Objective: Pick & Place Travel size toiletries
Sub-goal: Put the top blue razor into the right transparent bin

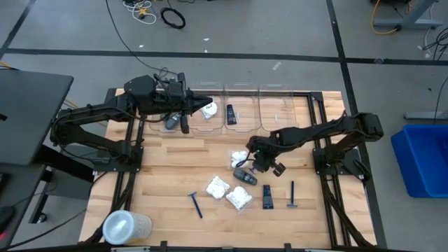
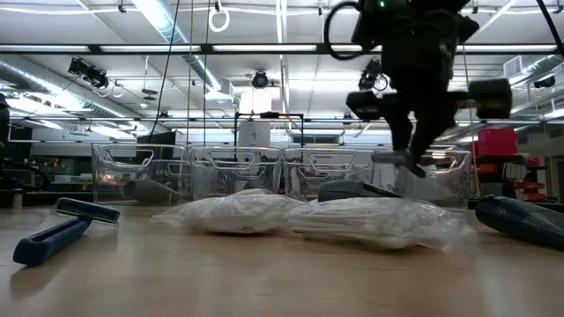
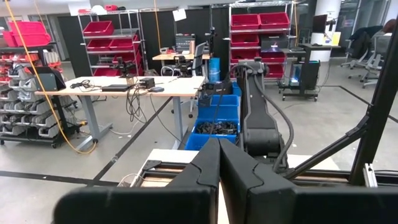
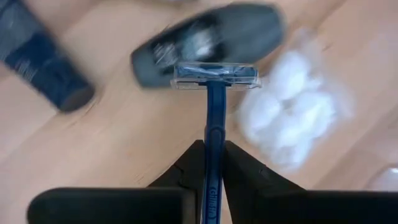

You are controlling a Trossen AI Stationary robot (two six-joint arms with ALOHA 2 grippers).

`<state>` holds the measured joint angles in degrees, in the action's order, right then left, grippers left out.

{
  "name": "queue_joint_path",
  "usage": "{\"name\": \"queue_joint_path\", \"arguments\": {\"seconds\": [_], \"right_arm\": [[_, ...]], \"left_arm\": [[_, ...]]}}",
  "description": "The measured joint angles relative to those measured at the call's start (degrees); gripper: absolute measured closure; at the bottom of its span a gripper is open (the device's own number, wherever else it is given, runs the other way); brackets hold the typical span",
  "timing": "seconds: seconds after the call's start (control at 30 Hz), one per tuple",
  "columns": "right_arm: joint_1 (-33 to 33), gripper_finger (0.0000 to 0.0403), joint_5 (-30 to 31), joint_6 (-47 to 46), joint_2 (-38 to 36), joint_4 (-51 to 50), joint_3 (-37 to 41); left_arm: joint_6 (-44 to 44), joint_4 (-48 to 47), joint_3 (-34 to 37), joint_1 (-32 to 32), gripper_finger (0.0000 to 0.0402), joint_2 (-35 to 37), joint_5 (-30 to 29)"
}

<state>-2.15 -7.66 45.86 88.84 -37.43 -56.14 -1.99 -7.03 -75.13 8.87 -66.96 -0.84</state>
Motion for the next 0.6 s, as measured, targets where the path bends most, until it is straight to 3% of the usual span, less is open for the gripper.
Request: {"name": "queue_joint_path", "arguments": {"seconds": [0.37, 0.6], "right_arm": [[1.8, 0.0354, 0.1, -7.5, -0.3, -0.1, -3.7], [3.6, 0.0354, 0.0, -10.4, -4.2, -1.0, -3.7]], "left_arm": [[1.7, -2.2, 0.0, 0.2, 0.0397, 0.0, 0.2], [1.3, -5.5, 0.0, 0.2, 0.0398, 0.5, 2.6]]}}
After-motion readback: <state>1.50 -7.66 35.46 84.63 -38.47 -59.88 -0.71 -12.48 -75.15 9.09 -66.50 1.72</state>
